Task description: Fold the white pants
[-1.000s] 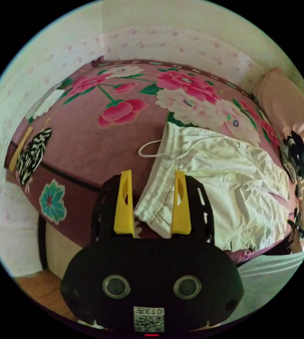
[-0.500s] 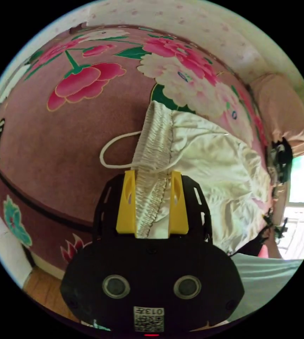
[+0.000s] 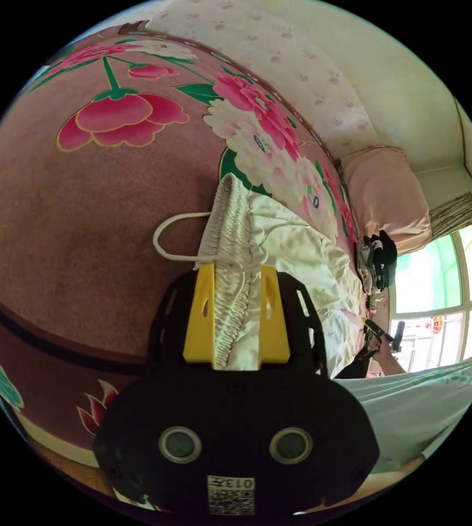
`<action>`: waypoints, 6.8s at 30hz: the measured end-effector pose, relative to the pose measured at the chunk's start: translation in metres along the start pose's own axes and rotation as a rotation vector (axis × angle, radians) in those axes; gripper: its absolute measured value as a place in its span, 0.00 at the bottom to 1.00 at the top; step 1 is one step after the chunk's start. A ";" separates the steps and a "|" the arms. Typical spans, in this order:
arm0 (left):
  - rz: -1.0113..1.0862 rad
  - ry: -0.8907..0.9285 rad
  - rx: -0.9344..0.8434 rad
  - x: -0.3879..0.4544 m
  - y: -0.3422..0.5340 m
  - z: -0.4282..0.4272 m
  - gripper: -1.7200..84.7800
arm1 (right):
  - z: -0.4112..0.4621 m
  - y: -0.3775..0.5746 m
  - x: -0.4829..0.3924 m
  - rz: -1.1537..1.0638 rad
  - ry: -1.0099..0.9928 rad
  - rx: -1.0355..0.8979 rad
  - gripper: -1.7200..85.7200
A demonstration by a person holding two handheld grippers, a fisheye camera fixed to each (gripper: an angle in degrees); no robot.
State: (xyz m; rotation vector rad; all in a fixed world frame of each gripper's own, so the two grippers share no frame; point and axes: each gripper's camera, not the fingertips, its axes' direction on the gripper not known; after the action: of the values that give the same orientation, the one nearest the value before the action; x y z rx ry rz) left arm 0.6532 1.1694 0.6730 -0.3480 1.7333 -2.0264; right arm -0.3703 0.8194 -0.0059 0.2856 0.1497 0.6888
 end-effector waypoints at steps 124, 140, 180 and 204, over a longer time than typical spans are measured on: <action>0.497 -0.726 -0.107 0.512 0.372 0.254 0.02 | -0.278 0.253 0.028 -0.164 0.194 0.005 0.03; 0.833 -0.604 -0.033 0.583 0.374 0.311 0.02 | -0.268 0.290 0.037 -0.193 0.312 -0.030 0.02; 1.572 0.024 -0.390 1.033 0.362 0.627 0.07 | -0.317 0.492 0.511 0.257 0.115 0.251 0.13; 1.610 -0.149 -0.576 1.058 0.314 0.704 0.09 | -0.249 0.423 0.557 0.237 0.080 0.038 0.07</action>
State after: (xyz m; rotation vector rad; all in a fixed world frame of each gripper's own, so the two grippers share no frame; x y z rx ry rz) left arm 0.1176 0.0096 0.3897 0.5803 1.5103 -0.3447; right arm -0.2579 1.5411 -0.1360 0.3154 0.2077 0.9340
